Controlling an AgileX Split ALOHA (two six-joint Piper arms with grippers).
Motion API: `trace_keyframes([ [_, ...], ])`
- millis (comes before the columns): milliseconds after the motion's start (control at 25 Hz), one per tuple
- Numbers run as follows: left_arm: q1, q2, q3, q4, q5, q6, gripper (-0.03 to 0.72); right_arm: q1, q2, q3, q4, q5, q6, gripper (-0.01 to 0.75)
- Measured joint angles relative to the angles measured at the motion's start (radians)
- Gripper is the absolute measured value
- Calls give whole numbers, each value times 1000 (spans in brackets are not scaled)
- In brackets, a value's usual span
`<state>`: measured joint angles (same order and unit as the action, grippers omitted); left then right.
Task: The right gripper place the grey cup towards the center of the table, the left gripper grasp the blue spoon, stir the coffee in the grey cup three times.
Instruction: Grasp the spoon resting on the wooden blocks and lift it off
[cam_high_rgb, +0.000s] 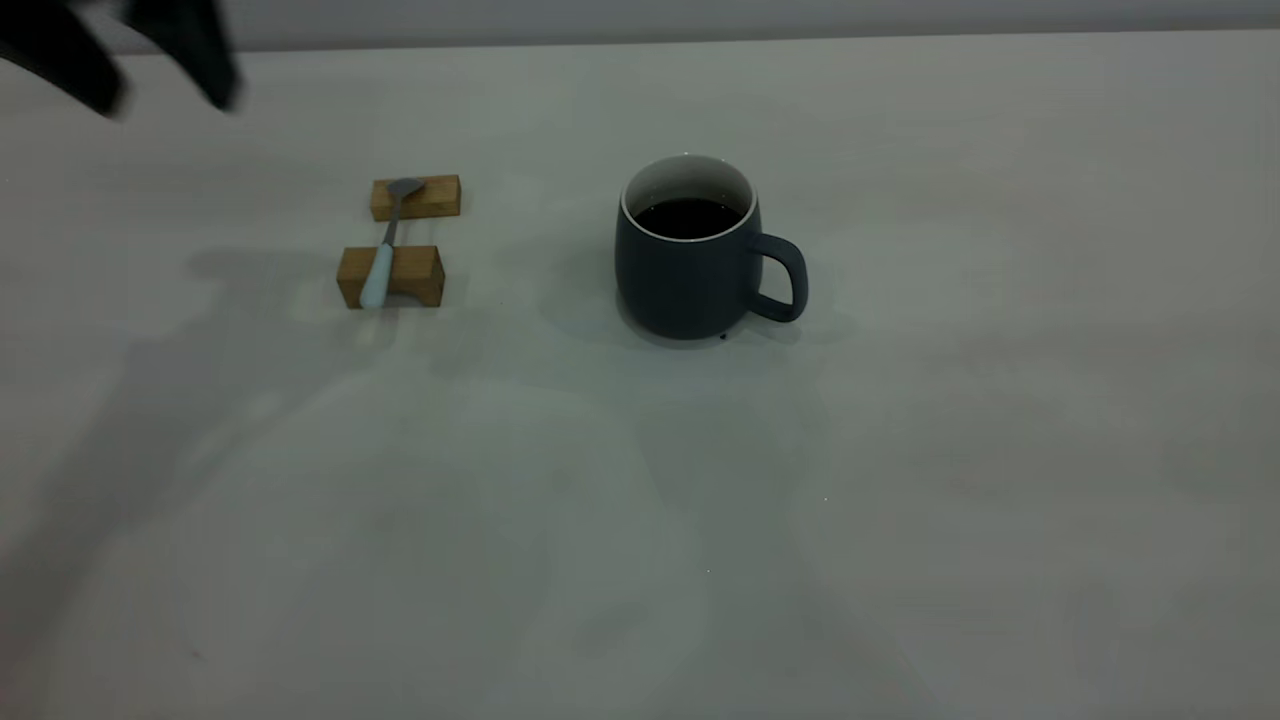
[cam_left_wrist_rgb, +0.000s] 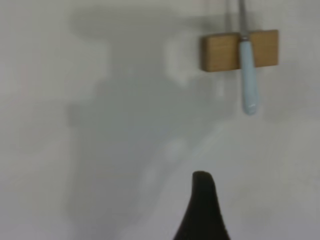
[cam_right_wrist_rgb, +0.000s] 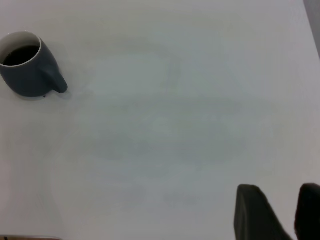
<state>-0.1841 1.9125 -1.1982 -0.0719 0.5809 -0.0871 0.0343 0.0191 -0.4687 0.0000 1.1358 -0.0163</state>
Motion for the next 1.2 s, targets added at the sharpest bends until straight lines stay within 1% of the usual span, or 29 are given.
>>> trace_keyframes([
  [200,-45,157,-57,-30,-28,-28,667,0,0,0,0,0,0,237],
  [360,-46,237,-58,-34,-74,-46,666,0,0,0,0,0,0,237],
  [600,-49,328,-65,-64,-179,-49,662,0,0,0,0,0,0,237],
  [760,-55,367,-65,-75,-214,-49,659,0,0,0,0,0,0,237],
  [880,-56,389,-65,-77,-245,-49,642,0,0,0,0,0,0,237],
  [960,-56,401,-65,-77,-270,-49,609,0,0,0,0,0,0,237],
  [1040,-60,409,-65,-77,-288,-49,557,0,0,0,0,0,0,237],
  [1160,-66,414,-65,-78,-298,-49,443,0,0,0,0,0,0,237],
  [1200,-66,414,-65,-82,-298,-49,394,0,0,0,0,0,0,237],
])
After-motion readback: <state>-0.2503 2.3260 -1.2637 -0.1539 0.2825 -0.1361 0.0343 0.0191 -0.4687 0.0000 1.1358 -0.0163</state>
